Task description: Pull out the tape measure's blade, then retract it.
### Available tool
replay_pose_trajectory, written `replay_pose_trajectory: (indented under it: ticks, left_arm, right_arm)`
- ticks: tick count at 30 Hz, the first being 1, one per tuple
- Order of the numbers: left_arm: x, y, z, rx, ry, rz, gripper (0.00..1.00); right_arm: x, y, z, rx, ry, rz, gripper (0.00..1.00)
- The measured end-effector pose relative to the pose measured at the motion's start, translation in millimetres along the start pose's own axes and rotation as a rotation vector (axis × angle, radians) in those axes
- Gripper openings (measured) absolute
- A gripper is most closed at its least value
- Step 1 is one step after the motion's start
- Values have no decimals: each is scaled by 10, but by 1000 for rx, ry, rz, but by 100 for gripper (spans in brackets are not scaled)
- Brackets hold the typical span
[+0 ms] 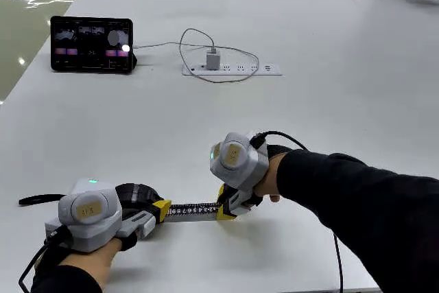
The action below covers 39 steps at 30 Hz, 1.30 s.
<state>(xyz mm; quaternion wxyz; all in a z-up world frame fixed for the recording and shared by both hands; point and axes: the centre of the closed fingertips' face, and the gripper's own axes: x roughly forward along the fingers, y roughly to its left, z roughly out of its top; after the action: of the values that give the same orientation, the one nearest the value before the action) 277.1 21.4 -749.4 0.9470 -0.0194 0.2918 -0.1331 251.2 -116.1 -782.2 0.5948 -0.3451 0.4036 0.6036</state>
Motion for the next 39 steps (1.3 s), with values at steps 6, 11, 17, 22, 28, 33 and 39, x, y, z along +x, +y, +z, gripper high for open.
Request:
replay_pose_trajectory:
  ticks: [6, 11, 17, 22, 28, 33, 39]
  left_arm:
    - [-1, -1, 2, -3, 0, -2, 62]
    - [-6, -4, 5, -8, -1, -5, 62]
    - [-3, 2, 4, -8, -1, -5, 62]
    - [-7, 0, 4, -10, -2, -7, 62]
    - [-6, 1, 4, -11, -2, -7, 62]
    - [-2, 4, 3, -12, -3, -8, 62]
    - [-5, -1, 2, -12, -2, -8, 62]
  right_arm:
    - [9, -1, 14, 9, -9, 5, 11]
    - [16, 6, 32, 2, -11, 3, 11]
    - [22, 10, 45, 1, -14, 4, 11]
    - [27, 16, 72, 9, -20, 8, 11]
    - [41, 21, 94, 8, -24, 11, 11]
    - [55, 21, 117, 9, -30, 10, 11]
    - [62, 29, 137, 8, -32, 9, 11]
